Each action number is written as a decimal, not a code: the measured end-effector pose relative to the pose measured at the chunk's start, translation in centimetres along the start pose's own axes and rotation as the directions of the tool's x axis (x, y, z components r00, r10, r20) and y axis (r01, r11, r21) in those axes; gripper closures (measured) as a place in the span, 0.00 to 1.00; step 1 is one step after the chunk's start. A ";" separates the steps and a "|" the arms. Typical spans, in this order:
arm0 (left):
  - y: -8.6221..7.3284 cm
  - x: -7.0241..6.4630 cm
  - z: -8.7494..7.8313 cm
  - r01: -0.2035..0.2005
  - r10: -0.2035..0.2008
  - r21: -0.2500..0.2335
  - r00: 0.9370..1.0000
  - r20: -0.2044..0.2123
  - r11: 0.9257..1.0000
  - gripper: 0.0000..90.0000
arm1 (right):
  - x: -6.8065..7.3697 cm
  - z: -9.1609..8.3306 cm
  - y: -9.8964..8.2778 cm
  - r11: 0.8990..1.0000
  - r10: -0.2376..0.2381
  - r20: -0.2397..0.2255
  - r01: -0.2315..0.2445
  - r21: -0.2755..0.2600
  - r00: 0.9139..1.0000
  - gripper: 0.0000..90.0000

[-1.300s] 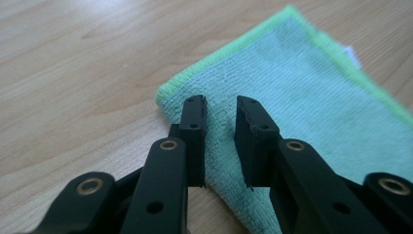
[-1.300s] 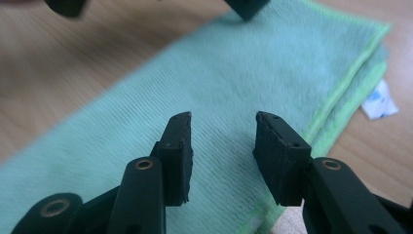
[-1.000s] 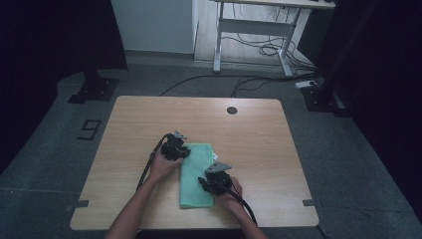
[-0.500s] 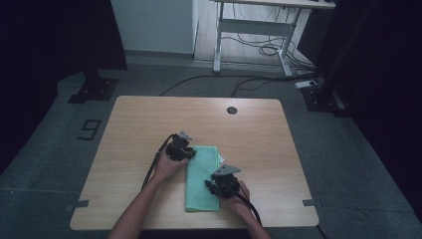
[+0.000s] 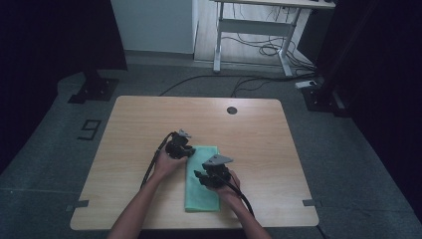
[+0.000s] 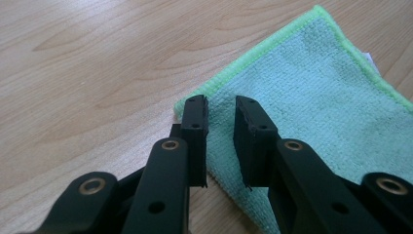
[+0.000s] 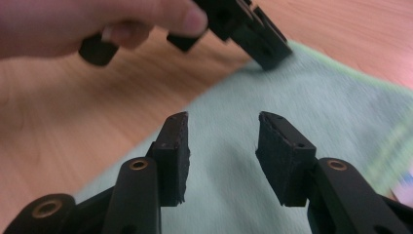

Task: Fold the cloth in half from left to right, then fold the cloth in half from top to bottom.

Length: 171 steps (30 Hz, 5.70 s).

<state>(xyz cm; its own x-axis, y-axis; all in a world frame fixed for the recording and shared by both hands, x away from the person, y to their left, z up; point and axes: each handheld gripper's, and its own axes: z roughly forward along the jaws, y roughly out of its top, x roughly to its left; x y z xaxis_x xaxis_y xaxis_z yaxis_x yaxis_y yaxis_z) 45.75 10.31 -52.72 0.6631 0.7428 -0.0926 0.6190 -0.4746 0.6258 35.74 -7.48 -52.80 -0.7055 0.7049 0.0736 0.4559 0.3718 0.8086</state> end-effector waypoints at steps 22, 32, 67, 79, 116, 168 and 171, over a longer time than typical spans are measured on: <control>-0.5 0.5 0.3 0.075 -0.075 -0.016 0.997 0.015 0.997 0.86 | 0.2 5.0 1.4 0.996 -0.022 0.038 0.019 0.087 0.999 0.62; -0.6 0.4 0.3 0.094 -0.093 -0.028 0.996 0.011 0.995 0.86 | 2.8 2.7 -0.5 0.991 -0.094 -0.004 0.094 0.094 0.996 0.60; -0.6 0.9 -2.7 0.108 -0.108 -0.136 0.994 0.006 0.985 0.59 | -1.6 -2.1 -1.8 1.000 -0.012 -0.017 0.011 -0.027 1.000 0.48; -0.9 1.3 -1.6 0.135 -0.135 -0.109 0.991 0.007 0.985 0.57 | -6.0 -0.7 -0.8 0.998 0.061 0.064 -0.060 -0.016 0.996 0.48; -0.9 1.9 0.0 0.146 -0.146 -0.091 0.989 0.013 0.985 0.58 | -9.8 2.8 1.2 0.990 0.128 0.117 -0.133 0.042 0.985 0.52; 0.6 -0.9 -3.0 0.023 -0.016 -0.192 0.999 0.041 0.981 0.96 | -10.6 -0.3 2.6 0.994 0.112 0.039 -0.112 -0.022 0.993 0.93; 0.7 -0.9 -3.3 0.017 -0.007 -0.209 0.999 0.048 0.978 0.95 | -10.5 -0.7 2.8 0.994 0.103 0.046 -0.101 -0.039 0.994 0.93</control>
<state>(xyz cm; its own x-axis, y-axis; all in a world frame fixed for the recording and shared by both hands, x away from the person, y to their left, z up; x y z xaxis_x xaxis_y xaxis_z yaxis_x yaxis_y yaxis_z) 44.15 10.88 -49.62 0.6779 0.7229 -0.1341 0.5286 -0.3524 0.7723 44.03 -14.25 -50.88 -0.6293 0.7663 0.1295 0.5030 0.2746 0.8195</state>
